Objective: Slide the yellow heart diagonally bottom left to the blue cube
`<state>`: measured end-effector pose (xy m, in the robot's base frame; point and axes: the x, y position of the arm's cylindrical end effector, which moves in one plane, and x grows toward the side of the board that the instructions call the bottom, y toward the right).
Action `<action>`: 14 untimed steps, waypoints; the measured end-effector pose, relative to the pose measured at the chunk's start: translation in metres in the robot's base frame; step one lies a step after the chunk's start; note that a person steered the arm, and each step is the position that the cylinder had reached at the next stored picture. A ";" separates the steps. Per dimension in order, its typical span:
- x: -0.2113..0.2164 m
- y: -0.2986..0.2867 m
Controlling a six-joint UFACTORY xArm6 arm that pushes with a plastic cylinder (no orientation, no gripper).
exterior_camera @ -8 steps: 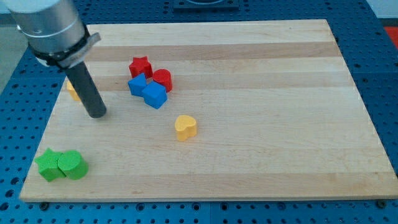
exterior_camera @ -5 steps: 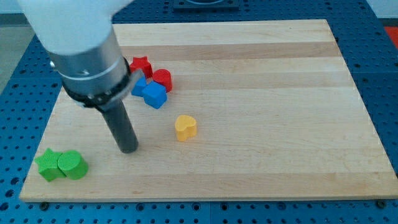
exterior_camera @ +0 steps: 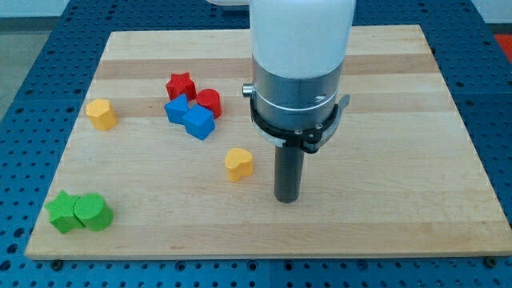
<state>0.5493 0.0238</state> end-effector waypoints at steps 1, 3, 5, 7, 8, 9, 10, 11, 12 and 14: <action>0.000 -0.001; -0.005 -0.024; -0.014 -0.023; -0.023 -0.030; -0.032 -0.040; -0.039 -0.047; -0.046 -0.049; -0.054 -0.051; -0.059 -0.062; -0.059 -0.092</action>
<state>0.4899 -0.0683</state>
